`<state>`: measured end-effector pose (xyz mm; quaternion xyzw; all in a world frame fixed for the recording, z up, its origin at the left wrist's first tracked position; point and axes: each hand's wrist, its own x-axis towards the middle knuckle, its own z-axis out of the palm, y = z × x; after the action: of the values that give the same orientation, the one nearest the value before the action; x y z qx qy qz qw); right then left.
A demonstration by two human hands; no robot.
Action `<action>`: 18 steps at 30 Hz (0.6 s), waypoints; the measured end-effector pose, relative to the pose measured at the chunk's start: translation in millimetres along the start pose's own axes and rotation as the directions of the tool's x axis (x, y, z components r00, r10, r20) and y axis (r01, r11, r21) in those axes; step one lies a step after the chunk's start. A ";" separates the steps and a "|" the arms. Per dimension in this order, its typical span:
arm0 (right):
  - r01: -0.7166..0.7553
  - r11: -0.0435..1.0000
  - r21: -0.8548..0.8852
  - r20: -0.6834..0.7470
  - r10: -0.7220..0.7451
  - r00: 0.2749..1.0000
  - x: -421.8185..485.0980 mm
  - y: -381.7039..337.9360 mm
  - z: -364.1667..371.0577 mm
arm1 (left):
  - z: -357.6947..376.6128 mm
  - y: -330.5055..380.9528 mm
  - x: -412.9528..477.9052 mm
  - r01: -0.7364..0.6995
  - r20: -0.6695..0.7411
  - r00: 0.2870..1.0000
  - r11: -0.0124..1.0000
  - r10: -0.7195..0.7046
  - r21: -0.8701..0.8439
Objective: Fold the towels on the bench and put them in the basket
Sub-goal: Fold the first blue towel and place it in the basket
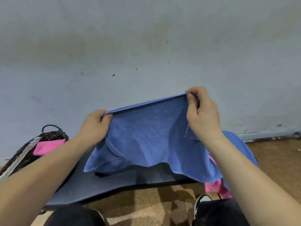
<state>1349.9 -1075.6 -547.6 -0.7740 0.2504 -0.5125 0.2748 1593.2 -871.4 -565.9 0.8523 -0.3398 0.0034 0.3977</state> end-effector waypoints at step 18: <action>0.096 0.677 -0.729 0.571 0.525 0.632 -12.4 160.7 154.1 | 53.8 -141.7 55.4 -0.120 0.625 0.719 0.832 -0.303 0.541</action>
<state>1472.0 -1157.5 -715.1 -0.9155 0.3886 0.0274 0.1006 1704.0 -875.7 -683.1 0.8841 -0.4021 -0.2372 -0.0181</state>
